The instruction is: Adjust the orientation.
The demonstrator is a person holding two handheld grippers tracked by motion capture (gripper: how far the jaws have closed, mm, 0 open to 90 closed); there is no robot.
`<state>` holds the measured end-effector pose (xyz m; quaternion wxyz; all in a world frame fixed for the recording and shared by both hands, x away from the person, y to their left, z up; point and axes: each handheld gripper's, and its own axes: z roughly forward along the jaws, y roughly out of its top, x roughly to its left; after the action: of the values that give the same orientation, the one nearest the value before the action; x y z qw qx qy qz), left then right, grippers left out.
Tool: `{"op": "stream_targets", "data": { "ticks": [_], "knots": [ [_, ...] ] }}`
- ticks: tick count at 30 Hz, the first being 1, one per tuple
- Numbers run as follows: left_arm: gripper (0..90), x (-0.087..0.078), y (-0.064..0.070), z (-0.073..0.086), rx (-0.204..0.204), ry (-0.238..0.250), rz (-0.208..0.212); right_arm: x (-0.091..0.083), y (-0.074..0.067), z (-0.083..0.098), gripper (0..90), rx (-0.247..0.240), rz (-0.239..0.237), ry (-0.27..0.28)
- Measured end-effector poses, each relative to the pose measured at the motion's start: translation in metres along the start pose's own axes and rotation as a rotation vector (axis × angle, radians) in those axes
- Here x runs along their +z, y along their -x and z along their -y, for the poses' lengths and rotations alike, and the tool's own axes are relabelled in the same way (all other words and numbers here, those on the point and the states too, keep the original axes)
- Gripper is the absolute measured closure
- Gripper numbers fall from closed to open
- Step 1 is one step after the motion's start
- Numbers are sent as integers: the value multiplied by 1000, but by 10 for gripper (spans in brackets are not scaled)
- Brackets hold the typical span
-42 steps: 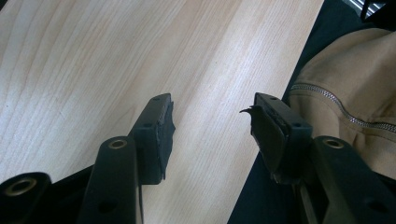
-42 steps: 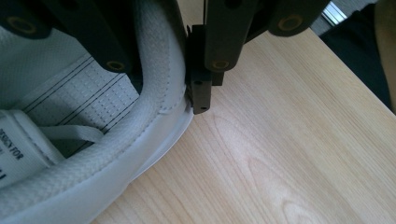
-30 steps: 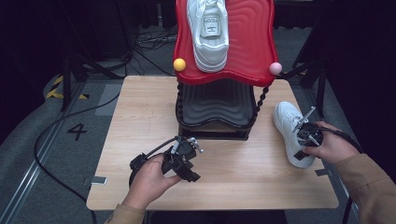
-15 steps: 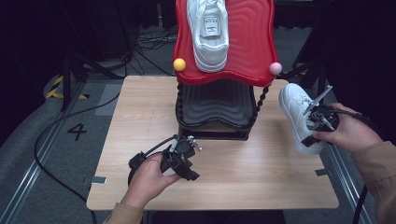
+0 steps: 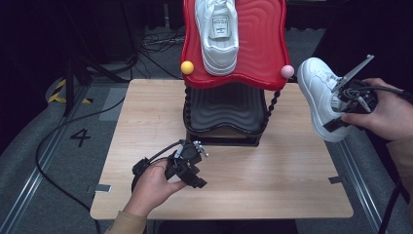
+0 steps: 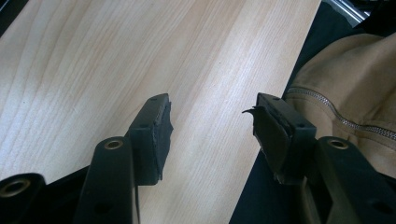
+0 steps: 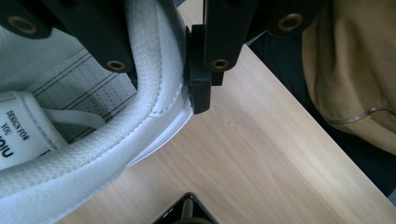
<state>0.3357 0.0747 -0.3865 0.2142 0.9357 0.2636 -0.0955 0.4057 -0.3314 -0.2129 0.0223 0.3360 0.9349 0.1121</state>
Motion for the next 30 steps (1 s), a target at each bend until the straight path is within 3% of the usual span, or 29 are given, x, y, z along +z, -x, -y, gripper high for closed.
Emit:
{"op": "stream_targets", "data": {
  "ticks": [8,20,30],
  "knots": [
    [467,0,1,3,-11,-4,-5,-38,-5,-19,797,-15,48,0],
    [468,0,2,4,-11,-5,-5,-75,-16,-45,797,-31,82,1],
    [468,-3,1,6,-14,10,1,-104,-33,-82,797,-48,129,-5]
  ]
}}
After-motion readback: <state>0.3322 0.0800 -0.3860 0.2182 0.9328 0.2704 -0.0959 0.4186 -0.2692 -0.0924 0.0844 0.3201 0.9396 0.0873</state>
